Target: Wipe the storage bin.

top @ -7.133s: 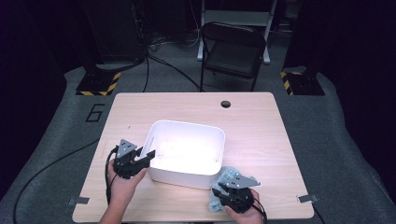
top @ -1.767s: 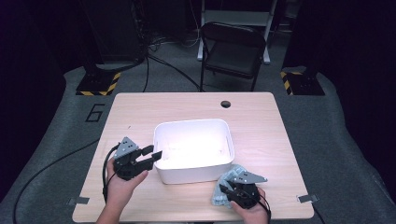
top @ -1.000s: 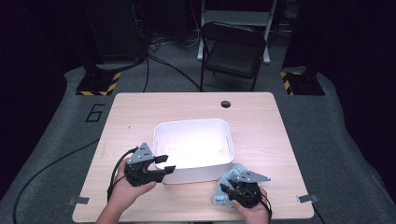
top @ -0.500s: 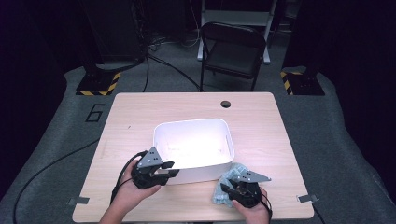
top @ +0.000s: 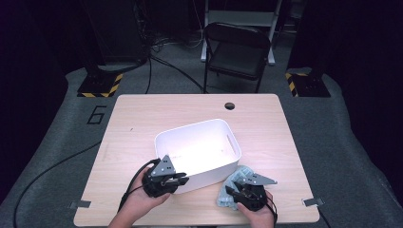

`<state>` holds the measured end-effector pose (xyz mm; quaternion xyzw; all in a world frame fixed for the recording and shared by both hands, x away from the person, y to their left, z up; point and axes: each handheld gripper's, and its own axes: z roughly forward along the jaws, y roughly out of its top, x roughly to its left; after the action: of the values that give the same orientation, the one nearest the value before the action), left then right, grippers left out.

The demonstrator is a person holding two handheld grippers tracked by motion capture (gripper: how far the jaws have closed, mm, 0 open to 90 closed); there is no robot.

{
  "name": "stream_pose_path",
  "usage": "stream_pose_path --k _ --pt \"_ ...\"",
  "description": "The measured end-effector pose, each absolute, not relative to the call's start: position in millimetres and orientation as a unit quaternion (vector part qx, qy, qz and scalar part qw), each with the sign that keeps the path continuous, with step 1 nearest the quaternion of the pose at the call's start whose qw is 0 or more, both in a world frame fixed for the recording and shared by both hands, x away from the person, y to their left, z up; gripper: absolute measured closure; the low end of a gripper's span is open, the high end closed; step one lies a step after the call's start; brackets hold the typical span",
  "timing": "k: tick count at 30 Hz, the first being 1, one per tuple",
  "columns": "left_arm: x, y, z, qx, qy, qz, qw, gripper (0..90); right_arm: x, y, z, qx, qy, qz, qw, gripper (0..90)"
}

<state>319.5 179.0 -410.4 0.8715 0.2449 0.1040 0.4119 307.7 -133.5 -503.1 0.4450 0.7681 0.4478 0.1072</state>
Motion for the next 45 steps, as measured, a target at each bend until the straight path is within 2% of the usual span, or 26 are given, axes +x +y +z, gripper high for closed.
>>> stream_pose_path --k 9,19,22,28,38,45 --pt "311.8 167.3 -409.2 0.881 0.232 0.099 0.401 86.7 308.4 -134.9 -503.2 0.447 0.767 0.448 0.109 65.6" --pt "309.7 163.1 -409.2 0.881 0.233 0.083 0.404 86.2 308.6 -135.3 -503.2 0.448 0.767 0.447 0.108 65.6" --pt "310.6 164.0 -408.7 0.88 0.236 0.072 0.406 83.4 308.8 -135.6 -503.4 0.449 0.766 0.448 0.108 65.4" --pt "310.3 167.0 -402.6 0.882 0.221 0.057 0.411 67.1 308.9 -135.8 -503.8 0.449 0.765 0.448 0.109 65.3" --pt "315.7 193.3 -387.1 0.862 0.246 0.066 0.437 60.7 308.8 -135.3 -504.1 0.45 0.765 0.447 0.109 64.9" --pt "316.4 199.8 -382.6 0.859 0.248 0.072 0.442 60.8 308.7 -135.3 -504.3 0.45 0.764 0.448 0.108 64.9"
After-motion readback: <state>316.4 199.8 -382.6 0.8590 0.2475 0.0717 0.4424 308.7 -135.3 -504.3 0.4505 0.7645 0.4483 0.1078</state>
